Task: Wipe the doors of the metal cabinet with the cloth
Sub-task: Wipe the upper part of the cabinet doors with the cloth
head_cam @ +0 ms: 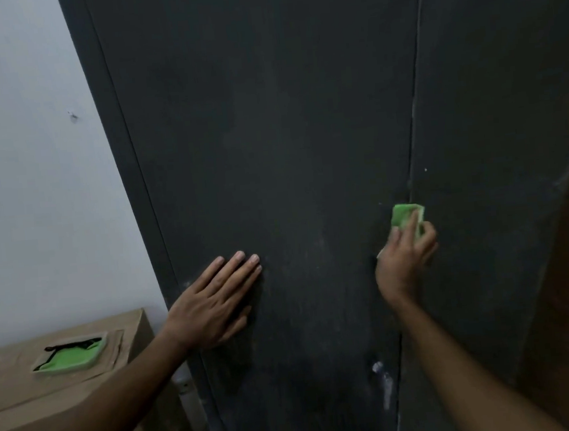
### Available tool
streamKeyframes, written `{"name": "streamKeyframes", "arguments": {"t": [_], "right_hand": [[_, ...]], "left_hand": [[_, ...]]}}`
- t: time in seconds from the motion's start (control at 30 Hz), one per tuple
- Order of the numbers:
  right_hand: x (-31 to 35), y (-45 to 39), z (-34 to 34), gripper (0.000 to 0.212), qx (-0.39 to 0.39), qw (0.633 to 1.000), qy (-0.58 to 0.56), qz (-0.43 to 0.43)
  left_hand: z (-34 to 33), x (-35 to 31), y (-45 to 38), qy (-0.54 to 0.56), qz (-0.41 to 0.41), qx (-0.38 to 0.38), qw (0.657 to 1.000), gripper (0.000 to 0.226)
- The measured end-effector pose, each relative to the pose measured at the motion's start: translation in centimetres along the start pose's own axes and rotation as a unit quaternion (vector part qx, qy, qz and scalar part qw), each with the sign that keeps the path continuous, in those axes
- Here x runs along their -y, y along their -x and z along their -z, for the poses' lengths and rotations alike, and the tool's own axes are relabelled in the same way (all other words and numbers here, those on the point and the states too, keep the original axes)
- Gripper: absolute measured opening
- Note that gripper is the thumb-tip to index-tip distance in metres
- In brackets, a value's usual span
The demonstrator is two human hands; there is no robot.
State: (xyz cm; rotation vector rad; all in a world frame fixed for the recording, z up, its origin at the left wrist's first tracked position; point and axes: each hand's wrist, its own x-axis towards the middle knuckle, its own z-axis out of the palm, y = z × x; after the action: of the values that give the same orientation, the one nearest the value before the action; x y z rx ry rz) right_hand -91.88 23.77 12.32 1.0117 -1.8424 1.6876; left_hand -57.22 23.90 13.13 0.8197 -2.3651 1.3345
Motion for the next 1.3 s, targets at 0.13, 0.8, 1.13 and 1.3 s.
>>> {"name": "streamKeyframes", "arguments": {"t": [0.13, 0.8, 1.13, 1.3], "right_hand": [[3.4, -8.6, -0.5, 0.048, -0.034, 0.998, -0.054, -0.026], [-6.3, -6.3, 0.0, 0.043, 0.029, 0.969, -0.005, 0.246], [-6.1, -10.0, -0.8, 0.047, 0.03, 0.966, -0.074, 0.248], [-14.8, -11.4, 0.1, 0.048, 0.034, 0.997, -0.06, 0.041]], "left_hand": [[0.4, -0.3, -0.2, -0.002, 0.005, -0.006, 1.0, 0.07], [1.7, -8.4, -11.4, 0.051, 0.051, -0.044, 0.996, 0.063], [0.0, -13.2, -20.3, 0.069, 0.04, -0.024, 0.997, 0.074], [-1.3, -12.4, -21.0, 0.031, 0.051, -0.005, 0.998, 0.08]]}}
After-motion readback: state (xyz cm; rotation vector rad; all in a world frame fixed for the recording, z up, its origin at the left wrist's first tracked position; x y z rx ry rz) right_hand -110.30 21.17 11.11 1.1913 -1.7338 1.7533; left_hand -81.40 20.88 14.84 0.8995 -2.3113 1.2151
